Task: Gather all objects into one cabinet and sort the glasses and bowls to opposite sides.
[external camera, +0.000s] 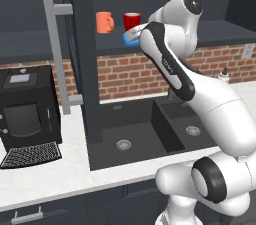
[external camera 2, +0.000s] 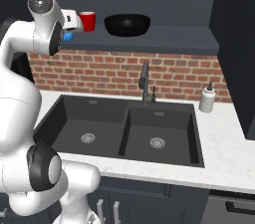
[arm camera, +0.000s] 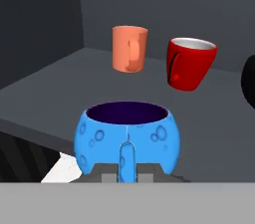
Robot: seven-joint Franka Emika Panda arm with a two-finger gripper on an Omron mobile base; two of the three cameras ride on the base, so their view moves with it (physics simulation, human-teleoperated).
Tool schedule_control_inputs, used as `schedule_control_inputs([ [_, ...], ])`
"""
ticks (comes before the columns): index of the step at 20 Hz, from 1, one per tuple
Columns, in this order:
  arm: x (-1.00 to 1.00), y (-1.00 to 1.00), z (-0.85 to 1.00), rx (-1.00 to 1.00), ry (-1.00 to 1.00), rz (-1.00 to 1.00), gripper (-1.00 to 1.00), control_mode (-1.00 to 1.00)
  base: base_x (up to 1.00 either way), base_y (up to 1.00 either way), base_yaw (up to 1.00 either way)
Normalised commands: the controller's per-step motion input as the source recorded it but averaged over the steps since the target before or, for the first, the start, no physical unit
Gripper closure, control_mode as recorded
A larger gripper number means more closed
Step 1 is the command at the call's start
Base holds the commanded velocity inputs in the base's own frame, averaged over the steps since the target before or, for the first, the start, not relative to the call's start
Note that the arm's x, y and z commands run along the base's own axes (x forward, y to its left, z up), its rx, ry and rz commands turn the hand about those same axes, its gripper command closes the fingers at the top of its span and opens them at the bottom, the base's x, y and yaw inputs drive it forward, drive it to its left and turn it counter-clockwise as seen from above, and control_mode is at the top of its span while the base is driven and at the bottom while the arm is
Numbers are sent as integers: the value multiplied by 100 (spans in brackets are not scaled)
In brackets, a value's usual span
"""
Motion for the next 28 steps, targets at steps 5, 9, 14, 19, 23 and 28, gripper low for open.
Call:
schedule_control_inputs([
  [5, 17, 1, 0, 0, -1, 0, 100, -100, 0, 0, 0],
  [9, 3, 4, 0, 0, 0, 0, 100, -100, 0, 0, 0],
  [14, 0, 12, -3, 0, 0, 0, 100, -100, 0, 0, 0],
  [19, 4, 12, -18, 0, 0, 0, 100, -100, 0, 0, 0],
  [23, 12, 1, -23, 0, 0, 0, 100, -100, 0, 0, 0],
  [28, 20, 0, -21, 0, 0, 0, 100, -100, 0, 0, 0],
])
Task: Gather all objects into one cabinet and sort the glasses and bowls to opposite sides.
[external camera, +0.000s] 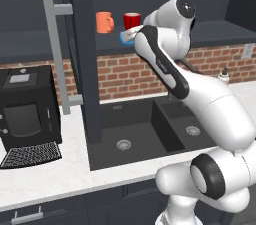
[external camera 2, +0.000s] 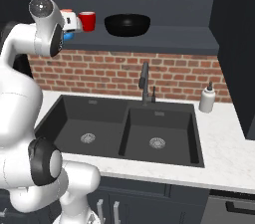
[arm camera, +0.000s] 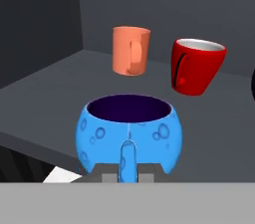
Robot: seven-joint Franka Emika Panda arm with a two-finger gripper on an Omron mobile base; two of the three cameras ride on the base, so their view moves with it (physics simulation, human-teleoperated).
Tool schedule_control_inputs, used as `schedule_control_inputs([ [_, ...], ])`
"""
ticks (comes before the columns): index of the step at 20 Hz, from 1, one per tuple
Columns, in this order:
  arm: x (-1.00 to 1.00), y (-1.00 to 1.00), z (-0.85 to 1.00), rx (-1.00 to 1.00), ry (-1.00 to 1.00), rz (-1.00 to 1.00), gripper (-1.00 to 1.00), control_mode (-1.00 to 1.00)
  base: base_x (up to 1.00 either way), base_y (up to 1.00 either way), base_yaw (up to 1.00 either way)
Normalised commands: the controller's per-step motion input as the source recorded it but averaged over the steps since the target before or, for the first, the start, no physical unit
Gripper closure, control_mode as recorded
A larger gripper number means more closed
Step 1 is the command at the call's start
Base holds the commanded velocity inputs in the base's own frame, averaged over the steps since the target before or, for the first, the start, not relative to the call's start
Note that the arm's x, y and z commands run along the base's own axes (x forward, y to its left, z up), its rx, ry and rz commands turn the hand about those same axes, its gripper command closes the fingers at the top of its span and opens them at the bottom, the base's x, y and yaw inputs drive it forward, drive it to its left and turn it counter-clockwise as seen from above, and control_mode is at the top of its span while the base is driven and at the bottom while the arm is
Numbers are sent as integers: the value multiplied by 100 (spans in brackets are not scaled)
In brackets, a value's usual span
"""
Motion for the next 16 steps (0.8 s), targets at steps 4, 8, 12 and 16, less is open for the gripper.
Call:
schedule_control_inputs([
  [4, 17, 0, -12, 1, 0, 0, 100, -100, 0, 0, 0],
  [8, 16, 0, -17, 2, 0, 0, 100, -100, 0, 0, 0],
  [12, 21, 2, -3, 0, 0, 0, 100, -100, 0, 0, 0],
  [16, 24, 8, -9, 0, 0, 0, 100, -100, 0, 0, 0],
])
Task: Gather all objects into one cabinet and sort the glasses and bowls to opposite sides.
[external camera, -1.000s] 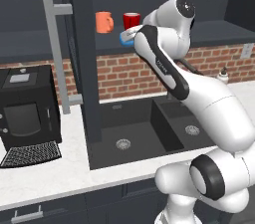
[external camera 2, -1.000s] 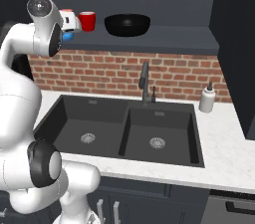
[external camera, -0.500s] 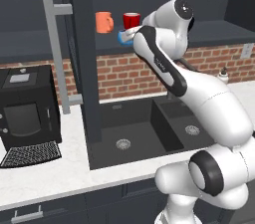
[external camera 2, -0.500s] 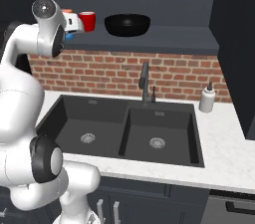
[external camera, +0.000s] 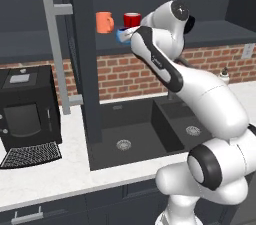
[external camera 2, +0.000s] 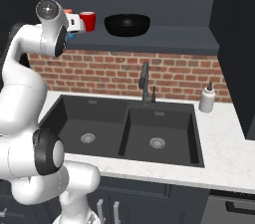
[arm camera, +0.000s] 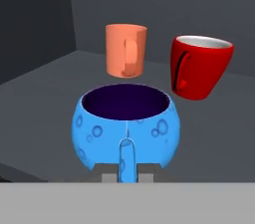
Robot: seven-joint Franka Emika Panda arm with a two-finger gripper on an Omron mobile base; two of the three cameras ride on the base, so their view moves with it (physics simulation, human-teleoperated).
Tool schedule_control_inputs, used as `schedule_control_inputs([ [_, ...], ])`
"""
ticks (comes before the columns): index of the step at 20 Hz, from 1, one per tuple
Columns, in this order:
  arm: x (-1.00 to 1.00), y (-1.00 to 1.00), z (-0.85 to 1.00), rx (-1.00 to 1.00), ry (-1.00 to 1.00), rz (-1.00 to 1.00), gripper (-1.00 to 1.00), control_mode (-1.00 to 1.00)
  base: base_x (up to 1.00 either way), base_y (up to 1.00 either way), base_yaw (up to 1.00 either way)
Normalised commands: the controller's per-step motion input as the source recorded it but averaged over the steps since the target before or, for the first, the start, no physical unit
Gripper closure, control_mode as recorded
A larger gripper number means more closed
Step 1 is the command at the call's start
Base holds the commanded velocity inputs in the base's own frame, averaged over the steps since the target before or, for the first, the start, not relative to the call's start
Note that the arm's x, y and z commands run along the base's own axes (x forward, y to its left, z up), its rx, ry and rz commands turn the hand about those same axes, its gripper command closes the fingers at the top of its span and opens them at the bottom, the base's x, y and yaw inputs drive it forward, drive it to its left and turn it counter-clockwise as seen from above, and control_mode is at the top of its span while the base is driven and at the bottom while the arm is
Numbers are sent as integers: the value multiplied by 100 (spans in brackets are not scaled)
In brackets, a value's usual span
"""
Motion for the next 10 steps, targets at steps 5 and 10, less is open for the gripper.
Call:
schedule_control_inputs([
  [5, 23, 15, -5, 0, 0, 0, 100, -100, 0, 0, 0],
  [10, 27, 22, -7, 0, 0, 0, 100, -100, 0, 0, 0],
])
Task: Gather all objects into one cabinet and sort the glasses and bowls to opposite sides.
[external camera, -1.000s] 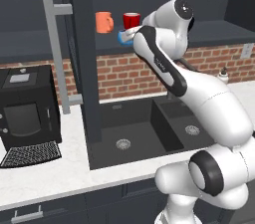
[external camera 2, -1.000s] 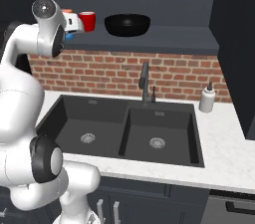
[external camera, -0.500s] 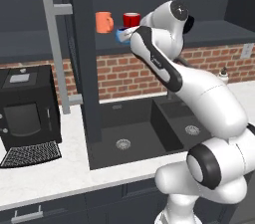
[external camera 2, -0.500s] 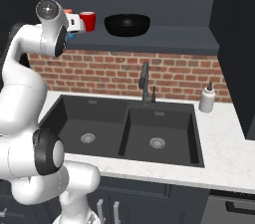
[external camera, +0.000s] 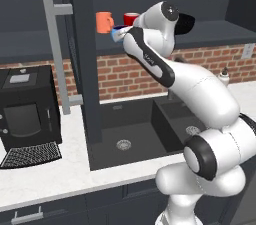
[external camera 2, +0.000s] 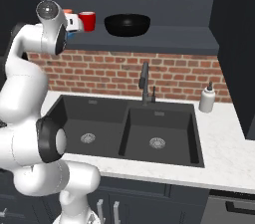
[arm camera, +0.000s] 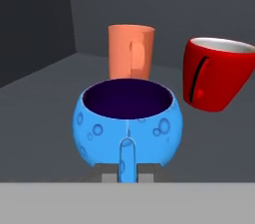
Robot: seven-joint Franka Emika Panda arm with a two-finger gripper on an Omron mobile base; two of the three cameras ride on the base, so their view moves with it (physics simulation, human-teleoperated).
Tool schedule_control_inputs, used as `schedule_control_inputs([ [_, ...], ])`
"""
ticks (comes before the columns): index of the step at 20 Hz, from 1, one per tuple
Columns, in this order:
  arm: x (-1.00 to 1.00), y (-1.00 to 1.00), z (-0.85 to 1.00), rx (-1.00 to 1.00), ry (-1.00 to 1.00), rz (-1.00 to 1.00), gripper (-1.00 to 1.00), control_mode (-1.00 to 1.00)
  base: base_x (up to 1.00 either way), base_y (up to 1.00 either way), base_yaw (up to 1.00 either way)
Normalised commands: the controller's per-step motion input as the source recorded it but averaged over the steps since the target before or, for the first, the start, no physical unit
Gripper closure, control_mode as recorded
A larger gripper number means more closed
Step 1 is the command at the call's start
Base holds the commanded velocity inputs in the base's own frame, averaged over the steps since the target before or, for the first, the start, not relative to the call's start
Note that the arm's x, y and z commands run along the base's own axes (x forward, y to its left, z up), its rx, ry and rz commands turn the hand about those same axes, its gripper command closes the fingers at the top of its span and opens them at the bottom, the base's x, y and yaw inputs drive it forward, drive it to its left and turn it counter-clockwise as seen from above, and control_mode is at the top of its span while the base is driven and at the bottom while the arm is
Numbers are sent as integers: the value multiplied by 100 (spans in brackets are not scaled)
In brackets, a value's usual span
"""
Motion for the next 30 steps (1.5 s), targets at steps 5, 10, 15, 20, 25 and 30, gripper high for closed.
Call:
schedule_control_inputs([
  [5, 24, 13, -1, 0, 0, 0, 100, -100, 0, 0, 0],
  [10, 17, 8, 0, 0, 0, 0, -100, -100, 0, 0, 0],
  [15, 0, 0, 0, 0, 0, 0, -100, -100, 0, 0, 0],
  [20, 0, 0, 0, 0, 0, 0, -100, -100, 0, 0, 0],
  [25, -26, -21, 10, 0, 0, -3, -100, -100, 0, 0, 0],
  [30, -57, -63, 6, 0, 0, -10, -100, -100, 0, 0, 0],
])
